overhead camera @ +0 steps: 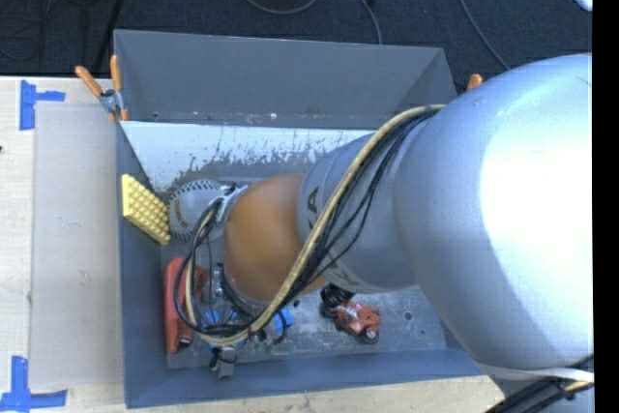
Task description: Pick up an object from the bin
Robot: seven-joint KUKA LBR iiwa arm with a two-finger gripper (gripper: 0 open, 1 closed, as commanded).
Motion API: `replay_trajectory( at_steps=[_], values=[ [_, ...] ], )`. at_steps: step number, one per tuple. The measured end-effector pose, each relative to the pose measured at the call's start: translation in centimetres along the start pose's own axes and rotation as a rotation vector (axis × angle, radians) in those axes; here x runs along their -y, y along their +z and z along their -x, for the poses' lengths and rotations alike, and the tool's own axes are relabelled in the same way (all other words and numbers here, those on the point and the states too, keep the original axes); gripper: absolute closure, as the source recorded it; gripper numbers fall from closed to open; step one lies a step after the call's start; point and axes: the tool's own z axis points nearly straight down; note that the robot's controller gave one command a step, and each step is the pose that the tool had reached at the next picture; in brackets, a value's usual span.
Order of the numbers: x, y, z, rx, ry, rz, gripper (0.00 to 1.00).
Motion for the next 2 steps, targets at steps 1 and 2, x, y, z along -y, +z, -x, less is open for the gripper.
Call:
replay_trajectory(
  at_steps=[1,2],
  values=[
    [1.35,-0.15,-0.07,0.009,-0.123,0.004,0.0],
    [1.49,-0.03,0.5,0.003,-0.14,0.001,0.0]
  ],
)
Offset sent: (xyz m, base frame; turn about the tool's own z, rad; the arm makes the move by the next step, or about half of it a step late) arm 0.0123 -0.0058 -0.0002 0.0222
